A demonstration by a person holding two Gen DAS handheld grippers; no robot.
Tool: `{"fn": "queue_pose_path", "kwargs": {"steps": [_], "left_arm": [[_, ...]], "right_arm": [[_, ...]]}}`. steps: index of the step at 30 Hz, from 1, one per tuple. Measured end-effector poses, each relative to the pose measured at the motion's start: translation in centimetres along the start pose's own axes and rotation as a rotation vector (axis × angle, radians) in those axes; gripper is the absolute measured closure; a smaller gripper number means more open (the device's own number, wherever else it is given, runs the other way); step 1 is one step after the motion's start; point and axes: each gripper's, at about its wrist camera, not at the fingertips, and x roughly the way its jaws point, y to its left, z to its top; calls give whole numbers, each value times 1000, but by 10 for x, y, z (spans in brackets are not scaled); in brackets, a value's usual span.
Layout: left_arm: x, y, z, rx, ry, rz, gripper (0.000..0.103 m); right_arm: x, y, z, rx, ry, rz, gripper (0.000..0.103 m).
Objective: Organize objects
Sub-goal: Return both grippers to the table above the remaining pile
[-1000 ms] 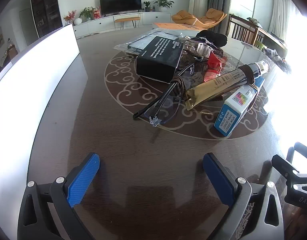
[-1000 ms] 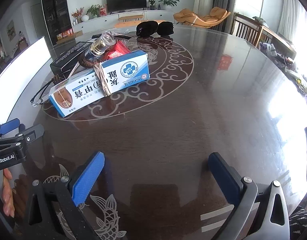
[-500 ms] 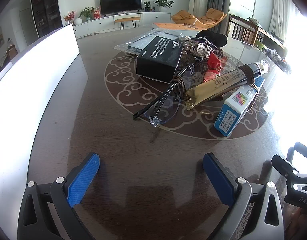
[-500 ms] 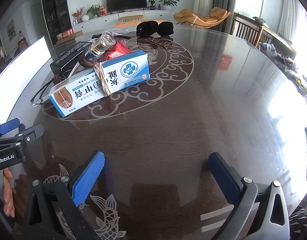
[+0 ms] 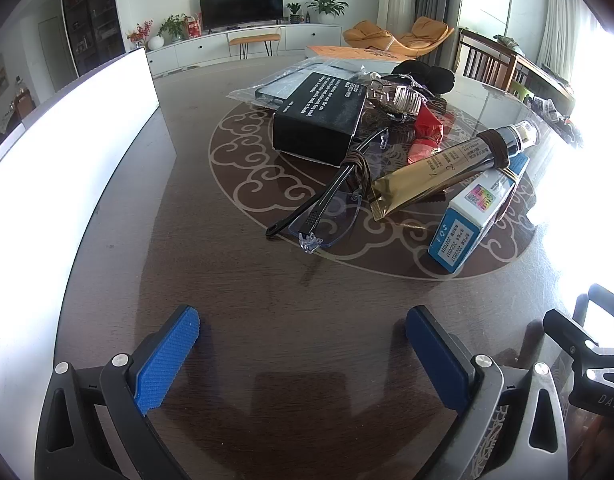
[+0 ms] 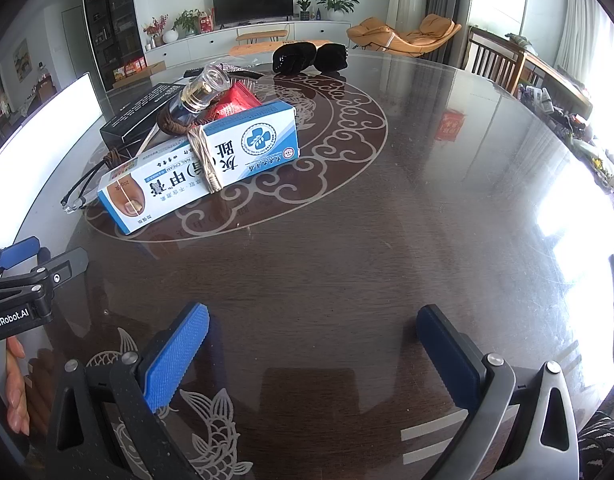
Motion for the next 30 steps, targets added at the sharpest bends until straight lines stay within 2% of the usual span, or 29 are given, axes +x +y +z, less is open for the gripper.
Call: {"fn": "queue_pose_path", "kwargs": {"steps": [30], "left_arm": [[0, 0, 0, 0, 0, 0, 0]], "right_arm": [[-1, -1, 3, 1, -10, -1, 0]]}}
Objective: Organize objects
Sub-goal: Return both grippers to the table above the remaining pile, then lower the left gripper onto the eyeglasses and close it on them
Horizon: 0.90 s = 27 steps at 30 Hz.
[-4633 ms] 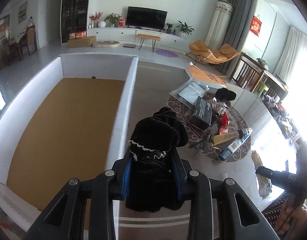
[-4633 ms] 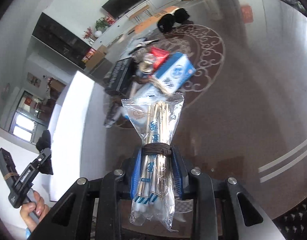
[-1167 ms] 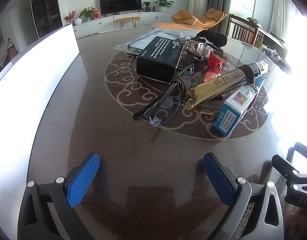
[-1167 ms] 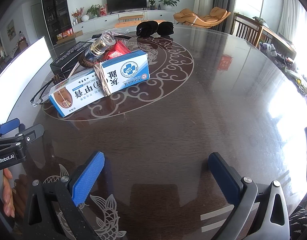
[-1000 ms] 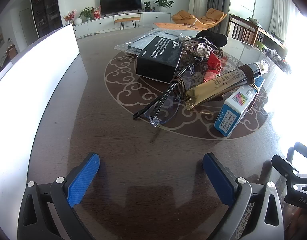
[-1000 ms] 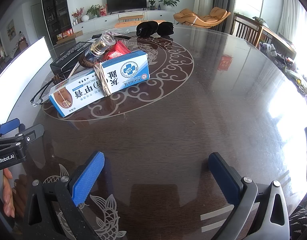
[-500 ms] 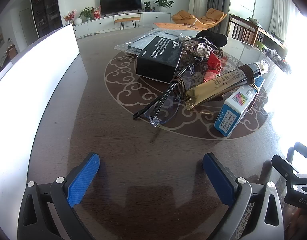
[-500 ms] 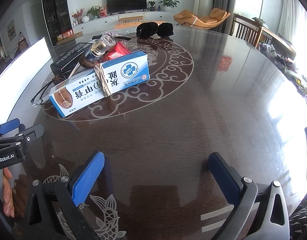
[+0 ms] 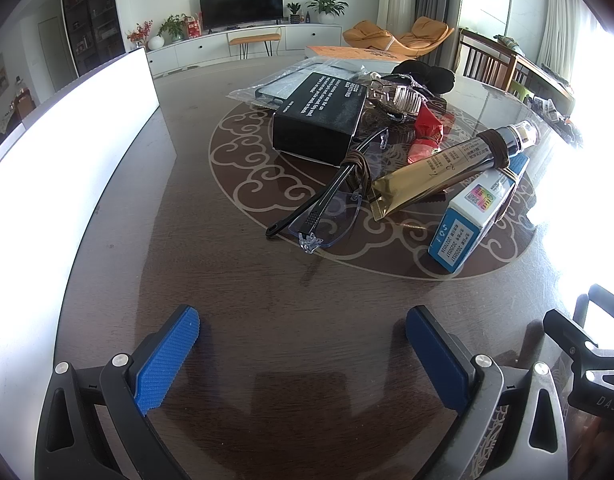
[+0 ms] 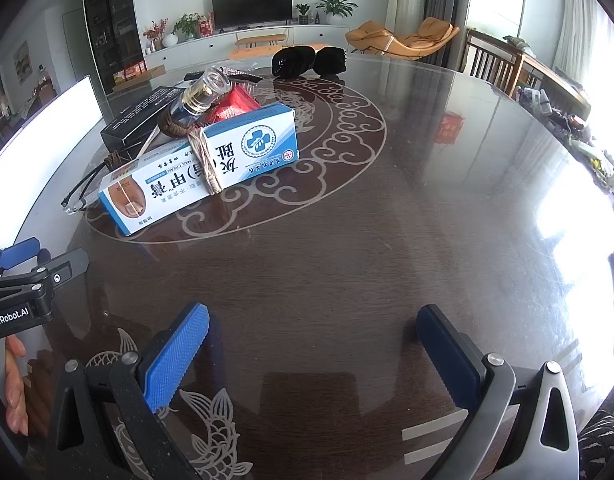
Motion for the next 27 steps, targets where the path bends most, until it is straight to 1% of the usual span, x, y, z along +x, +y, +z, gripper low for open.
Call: {"fn": "queue_pose_path", "kwargs": {"steps": [12, 15, 17, 18, 20, 21, 22, 23, 24, 27], "left_arm": [[-5, 1, -5, 4, 13, -6, 0], [-15, 6, -3, -15, -9, -67, 0], [-24, 7, 11, -6, -46, -73, 0], [-26, 6, 23, 11, -58, -62, 0], [-21, 3, 45, 44, -47, -32, 0], [-17, 3, 55, 49, -34, -32, 0], [-10, 3, 65, 51, -18, -54, 3], [-5, 3, 72, 54, -3, -83, 11], [2, 2, 78, 61, 13, -106, 12], [21, -6, 86, 104, 41, -153, 12]], "right_arm": [[0, -1, 1, 2, -5, -1, 0], [1, 1, 0, -5, -9, 4, 0], [1, 1, 0, -5, -10, 4, 0], [1, 2, 1, -5, -11, 4, 0], [1, 1, 0, -5, -11, 4, 0], [1, 1, 0, -5, -11, 4, 0], [1, 1, 0, -5, -11, 4, 0], [1, 1, 0, -5, -11, 4, 0], [1, 1, 0, -5, -11, 4, 0], [1, 1, 0, -5, -11, 5, 0]]}}
